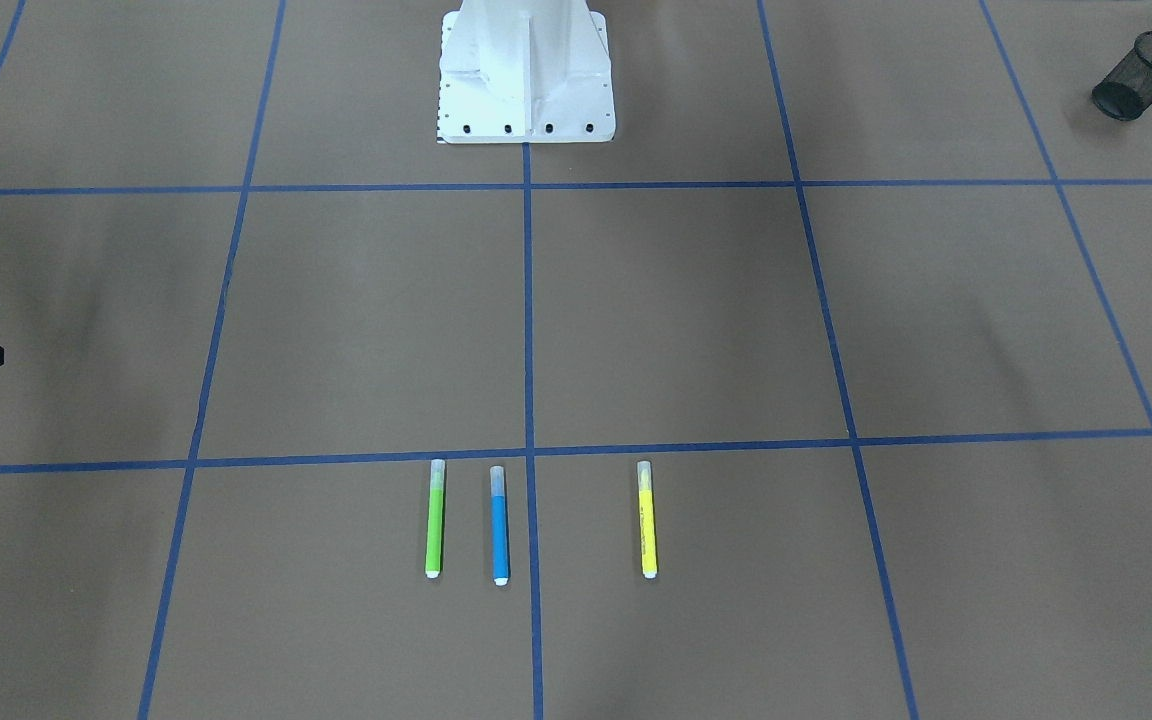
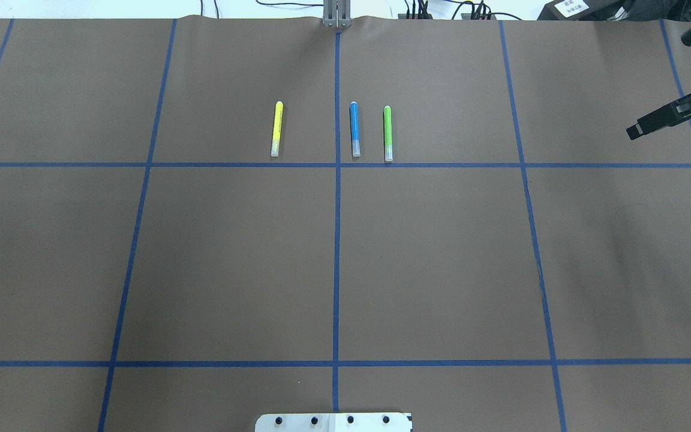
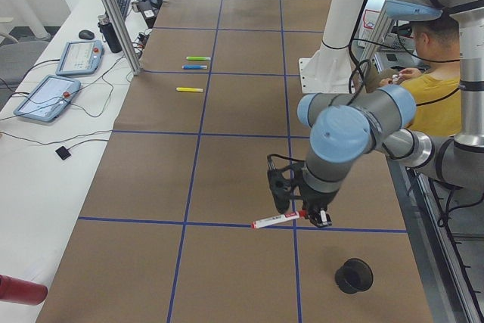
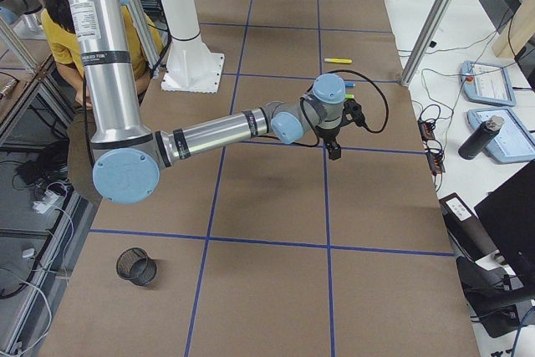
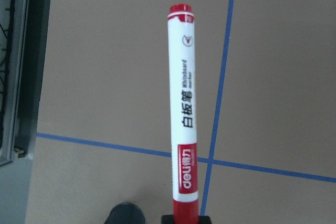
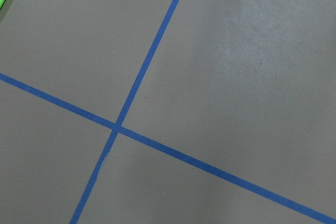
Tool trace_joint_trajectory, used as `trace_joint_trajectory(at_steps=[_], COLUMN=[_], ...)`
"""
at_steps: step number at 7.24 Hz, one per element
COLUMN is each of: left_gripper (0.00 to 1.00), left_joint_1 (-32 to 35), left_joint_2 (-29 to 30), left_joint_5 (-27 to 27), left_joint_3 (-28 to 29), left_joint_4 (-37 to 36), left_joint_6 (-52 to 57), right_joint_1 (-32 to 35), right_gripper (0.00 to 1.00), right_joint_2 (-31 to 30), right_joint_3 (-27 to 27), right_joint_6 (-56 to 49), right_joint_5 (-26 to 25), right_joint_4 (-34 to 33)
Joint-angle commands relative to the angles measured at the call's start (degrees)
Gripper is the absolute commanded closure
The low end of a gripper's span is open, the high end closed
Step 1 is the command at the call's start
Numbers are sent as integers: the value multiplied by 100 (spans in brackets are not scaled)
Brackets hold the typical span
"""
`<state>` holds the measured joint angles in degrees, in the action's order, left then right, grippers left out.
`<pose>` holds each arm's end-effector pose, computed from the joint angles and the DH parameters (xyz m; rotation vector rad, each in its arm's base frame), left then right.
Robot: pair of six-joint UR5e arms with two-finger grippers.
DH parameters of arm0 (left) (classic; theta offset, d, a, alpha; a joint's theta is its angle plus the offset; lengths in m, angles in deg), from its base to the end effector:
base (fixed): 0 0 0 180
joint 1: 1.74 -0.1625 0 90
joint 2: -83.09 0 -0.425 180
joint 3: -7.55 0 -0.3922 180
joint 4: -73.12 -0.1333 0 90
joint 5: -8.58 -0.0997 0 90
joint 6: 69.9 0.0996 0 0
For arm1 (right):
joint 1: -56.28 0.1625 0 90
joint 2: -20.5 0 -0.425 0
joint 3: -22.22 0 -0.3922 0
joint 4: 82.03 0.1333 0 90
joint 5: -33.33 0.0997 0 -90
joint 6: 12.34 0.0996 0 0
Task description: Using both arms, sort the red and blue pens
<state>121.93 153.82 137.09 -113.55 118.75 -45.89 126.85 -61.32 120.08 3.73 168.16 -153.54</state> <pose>-0.2177 -0.1983 0.6026 -0.1637 0.8393 -0.3490 -0.1267 -0.5487 0.4765 0.3133 -0.8973 -0.2898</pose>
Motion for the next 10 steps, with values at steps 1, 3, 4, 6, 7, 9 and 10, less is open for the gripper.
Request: trace_joint_trajectory(at_steps=[1,3,4,6,7,9,10], left_gripper=[100,100,100,100,100,100,100], left_joint_1=[892,1586,1920,2266,2275,2310,2310], left_joint_2=[-583,-798,-815,-850,-815,-762,-762], left_joint_5=[17,8,-1,-1,8,78,78], left_joint_3=[603,1156,1246,1404,1814,2519,2757], left_joint_4=[-20,-726,-1184,-1853,-1883,-1892,-1892], left_joint_6=[16,-1,-1,-62,-80,-89,-89], right_joint_1=[0,0,0,0,0,0,0], right_gripper=[0,0,0,0,0,0,0], right_joint_2=[-1,-1,-1,-1,-1,8,8], right_joint_3=[-38,-38,-21,-12,-12,-3,6], right_joint_6=[88,344,344,335,344,344,344], right_joint_5=[-1,-89,-89,-106,-159,-238,-238], right_joint_4=[-12,-3,5,6,6,6,6])
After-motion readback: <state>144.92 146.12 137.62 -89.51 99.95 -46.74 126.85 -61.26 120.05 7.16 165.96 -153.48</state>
